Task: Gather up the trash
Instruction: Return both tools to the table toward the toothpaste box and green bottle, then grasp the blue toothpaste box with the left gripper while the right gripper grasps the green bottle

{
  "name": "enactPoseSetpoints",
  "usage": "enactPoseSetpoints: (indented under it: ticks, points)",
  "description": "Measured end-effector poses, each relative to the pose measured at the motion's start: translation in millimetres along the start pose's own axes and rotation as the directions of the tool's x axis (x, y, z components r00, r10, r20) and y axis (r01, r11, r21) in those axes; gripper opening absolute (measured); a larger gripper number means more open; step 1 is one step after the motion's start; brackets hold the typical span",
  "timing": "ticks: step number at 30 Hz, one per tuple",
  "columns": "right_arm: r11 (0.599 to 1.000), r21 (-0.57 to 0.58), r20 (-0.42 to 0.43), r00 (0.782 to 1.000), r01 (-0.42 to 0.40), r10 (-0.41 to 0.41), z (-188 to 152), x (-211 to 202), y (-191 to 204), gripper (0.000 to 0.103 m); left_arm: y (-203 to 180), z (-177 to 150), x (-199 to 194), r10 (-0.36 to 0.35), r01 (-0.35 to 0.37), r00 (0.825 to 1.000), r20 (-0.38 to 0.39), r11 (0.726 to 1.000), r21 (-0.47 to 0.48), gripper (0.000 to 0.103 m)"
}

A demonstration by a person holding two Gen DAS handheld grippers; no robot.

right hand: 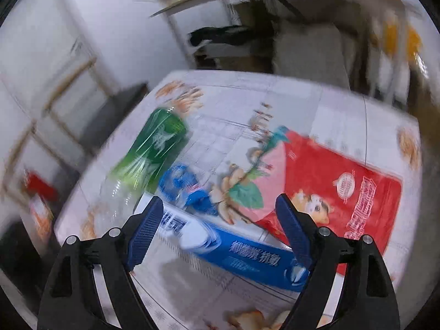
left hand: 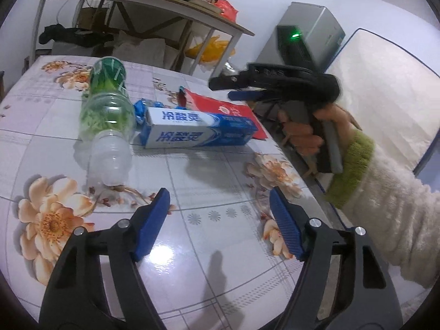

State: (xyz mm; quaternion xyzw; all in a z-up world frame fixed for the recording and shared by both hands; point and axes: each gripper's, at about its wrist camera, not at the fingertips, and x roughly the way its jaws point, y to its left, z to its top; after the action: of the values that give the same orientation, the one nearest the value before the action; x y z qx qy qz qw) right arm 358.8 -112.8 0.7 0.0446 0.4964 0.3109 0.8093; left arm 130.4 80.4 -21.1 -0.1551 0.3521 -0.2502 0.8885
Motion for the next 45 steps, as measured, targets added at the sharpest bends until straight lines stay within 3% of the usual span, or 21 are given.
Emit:
enactPoseSetpoints:
  ticks: [2,8,11,13,17,19,21,24,28,32,33,37,40,45]
  points:
    - [0.998,0.053,-0.051,0.998,-0.033,0.036,-6,7,-10,0.081,-2,-1,1,-0.021,0.021,1.0,-0.004,1.0,0.006,0.07]
    - [0.993,0.0,-0.15,0.982,-0.115,0.114,-62,-2,11,0.081,-1,-5,2,-0.055,0.055,0.998,-0.015,0.998,-0.006,0.07]
    - [0.986,0.009,-0.157,0.974,-0.165,0.164,-90,-10,23,0.081,1,-5,4,-0.067,0.067,0.997,-0.027,0.998,-0.021,0.07]
    - [0.969,0.049,-0.139,0.959,-0.243,0.247,-110,-18,30,0.081,0,-7,3,-0.069,0.068,0.997,-0.035,0.997,-0.023,0.07]
    - [0.856,0.158,-0.061,0.86,-0.493,0.507,-151,-32,41,0.081,2,-13,0,-0.095,0.092,0.994,-0.051,0.994,-0.053,0.07]
    - [0.793,0.197,0.019,0.811,-0.577,0.585,-169,-44,39,0.081,6,-14,0,-0.107,0.102,0.992,-0.061,0.991,-0.082,0.07]
    - [0.767,0.225,0.09,0.797,-0.601,0.598,-181,-56,34,0.082,8,-11,3,-0.106,0.097,0.991,-0.077,0.989,-0.111,0.071]
    - [0.783,0.254,0.187,0.824,-0.567,0.536,-200,-78,25,0.082,5,-1,14,-0.099,0.087,0.99,-0.098,0.988,-0.127,0.072]
    - [0.785,0.304,0.281,0.838,-0.539,0.467,-224,-102,13,0.082,-16,18,44,0.048,-0.053,0.989,-0.139,0.998,-0.034,0.072]
    - [0.775,0.329,0.355,0.831,-0.54,0.429,-251,-126,3,0.082,-27,31,76,0.224,-0.218,0.959,-0.171,0.975,0.052,0.068]
    - [0.775,0.332,0.364,0.831,-0.538,0.421,-255,-130,3,0.082,-26,31,79,0.243,-0.237,0.954,-0.173,0.97,0.054,0.061]
    - [0.779,0.353,0.379,0.84,-0.518,0.388,-262,-137,4,0.082,-20,30,77,0.195,-0.196,0.965,-0.177,0.981,0.011,0.046]
    - [0.781,0.362,0.378,0.846,-0.509,0.376,-259,-137,5,0.082,-23,23,67,0.193,-0.19,0.965,-0.176,0.981,0.037,0.038]
    - [0.821,0.341,0.342,0.874,-0.459,0.346,-237,-129,16,0.082,-24,-4,27,0.184,-0.175,0.97,-0.159,0.982,0.069,0.035]
